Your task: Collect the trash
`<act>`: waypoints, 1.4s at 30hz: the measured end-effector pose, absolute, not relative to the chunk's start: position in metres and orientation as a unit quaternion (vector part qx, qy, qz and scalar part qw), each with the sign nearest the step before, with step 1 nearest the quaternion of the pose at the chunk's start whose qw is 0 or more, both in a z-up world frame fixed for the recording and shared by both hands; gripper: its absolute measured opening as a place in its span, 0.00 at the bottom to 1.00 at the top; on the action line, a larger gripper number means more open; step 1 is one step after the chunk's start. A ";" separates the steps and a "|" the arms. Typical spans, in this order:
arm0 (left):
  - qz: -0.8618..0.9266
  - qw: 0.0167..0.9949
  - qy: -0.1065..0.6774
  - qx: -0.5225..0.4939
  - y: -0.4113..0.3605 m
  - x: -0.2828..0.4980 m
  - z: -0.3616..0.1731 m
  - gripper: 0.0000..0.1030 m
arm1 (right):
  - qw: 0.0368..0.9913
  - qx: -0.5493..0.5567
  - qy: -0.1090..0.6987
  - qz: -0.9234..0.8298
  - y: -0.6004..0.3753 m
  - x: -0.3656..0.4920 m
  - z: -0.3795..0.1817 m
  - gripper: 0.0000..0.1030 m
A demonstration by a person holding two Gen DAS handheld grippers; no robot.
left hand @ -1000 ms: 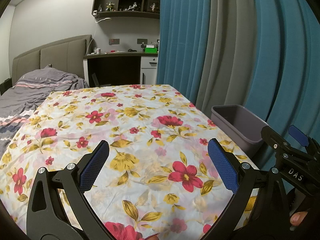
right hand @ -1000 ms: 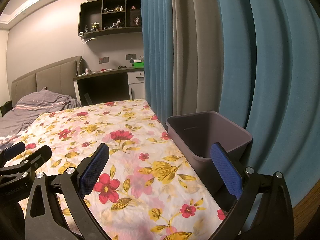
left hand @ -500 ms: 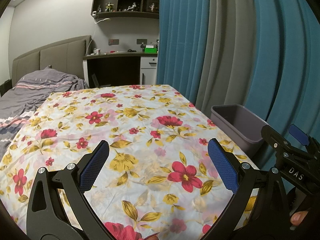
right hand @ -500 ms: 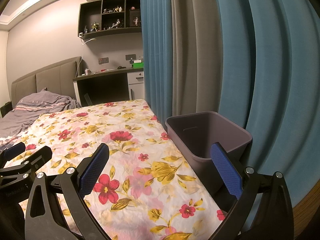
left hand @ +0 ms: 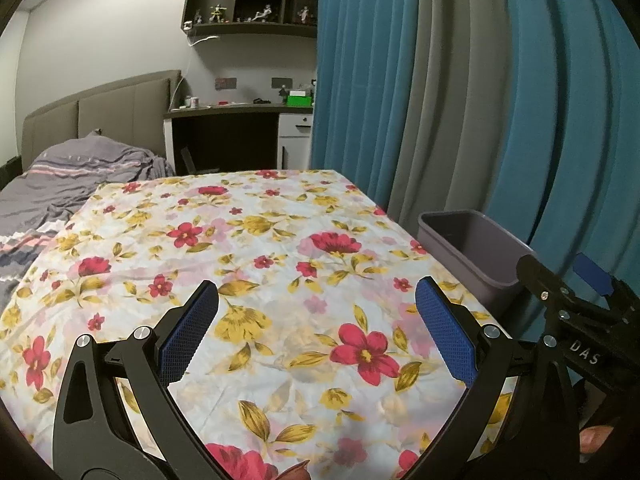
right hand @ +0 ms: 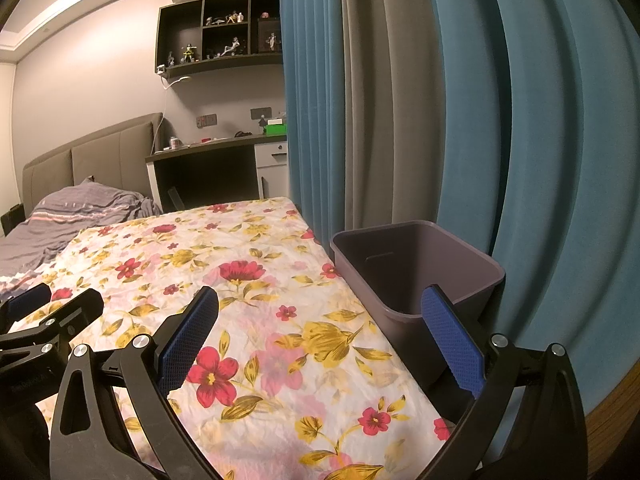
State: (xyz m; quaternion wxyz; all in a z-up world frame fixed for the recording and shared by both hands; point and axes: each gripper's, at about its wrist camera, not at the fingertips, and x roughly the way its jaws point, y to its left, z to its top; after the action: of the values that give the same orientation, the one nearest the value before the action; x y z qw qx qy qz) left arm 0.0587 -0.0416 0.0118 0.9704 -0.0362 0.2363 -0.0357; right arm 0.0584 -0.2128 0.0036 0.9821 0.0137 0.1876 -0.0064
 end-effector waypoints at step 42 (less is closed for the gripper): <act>-0.047 0.973 0.224 -0.009 -0.052 0.055 0.011 0.80 | 0.981 0.018 0.191 -0.006 -0.213 0.058 0.003 0.95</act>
State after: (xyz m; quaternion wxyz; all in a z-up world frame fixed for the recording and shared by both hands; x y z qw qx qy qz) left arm 0.0551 -0.0521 0.0106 0.9735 -0.0095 0.2237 -0.0475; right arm 0.0579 -0.2133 0.0026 0.9814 0.0177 0.1909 -0.0058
